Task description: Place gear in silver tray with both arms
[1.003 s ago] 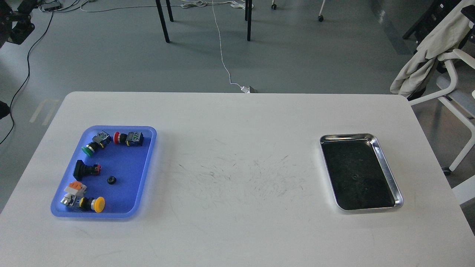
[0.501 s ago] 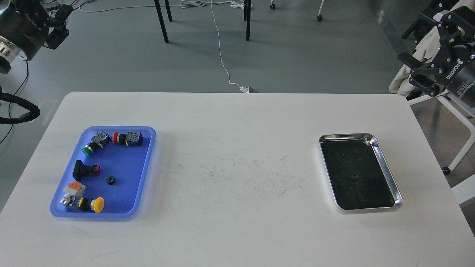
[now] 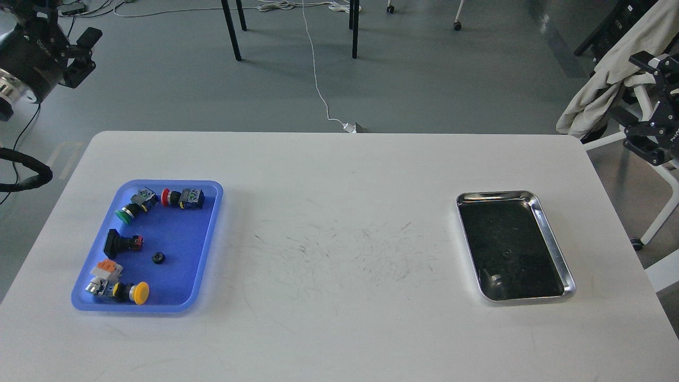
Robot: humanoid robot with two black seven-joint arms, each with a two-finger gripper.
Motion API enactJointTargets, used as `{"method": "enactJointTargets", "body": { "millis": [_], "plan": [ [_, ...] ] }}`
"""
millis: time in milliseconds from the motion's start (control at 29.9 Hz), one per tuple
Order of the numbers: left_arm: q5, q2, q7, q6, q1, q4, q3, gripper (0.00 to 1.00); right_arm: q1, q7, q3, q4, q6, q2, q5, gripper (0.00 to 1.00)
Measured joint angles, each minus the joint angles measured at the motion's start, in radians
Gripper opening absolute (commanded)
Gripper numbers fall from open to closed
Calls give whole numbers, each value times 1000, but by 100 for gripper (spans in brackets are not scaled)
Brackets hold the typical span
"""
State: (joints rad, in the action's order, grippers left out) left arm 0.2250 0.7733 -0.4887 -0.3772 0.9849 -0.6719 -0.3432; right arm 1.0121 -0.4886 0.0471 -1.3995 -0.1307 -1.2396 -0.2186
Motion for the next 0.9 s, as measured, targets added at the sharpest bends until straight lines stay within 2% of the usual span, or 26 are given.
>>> {"method": "enactJointTargets", "body": {
  "millis": [67, 134, 234, 334, 434, 535, 602, 735, 902],
  "plan": [
    [1, 3, 0, 0, 0, 1, 1, 98, 8, 44, -1, -1, -4, -17, -62, 99],
    [2, 3, 0, 0, 0, 1, 1, 98, 19, 161, 6, -14, -23, -46, -95, 99],
    [2, 3, 0, -1, 2, 0, 1, 98, 44, 297, 14, -27, -53, -63, -114, 99],
    [1, 3, 0, -1, 8, 0, 0, 98, 106, 390, 26, -19, -71, -70, -126, 99],
    [0, -2, 0, 3, 8, 0, 0, 98, 137, 447, 43, -17, -71, -57, -133, 99],
    [0, -4, 0, 5, 7, -1, 0, 98, 145, 457, 71, -28, -64, -41, -132, 99],
    [0, -1, 0, 5, 6, -1, 0, 98, 138, 434, 77, -27, -63, -40, -129, 99],
    [0, 1, 0, 5, 6, -2, -1, 98, 131, 318, 88, -30, -71, -40, -103, 99],
    [0, 1, 0, 6, 12, -2, -1, 98, 121, 211, 107, -25, -96, -40, -6, 99]
  ]
}}
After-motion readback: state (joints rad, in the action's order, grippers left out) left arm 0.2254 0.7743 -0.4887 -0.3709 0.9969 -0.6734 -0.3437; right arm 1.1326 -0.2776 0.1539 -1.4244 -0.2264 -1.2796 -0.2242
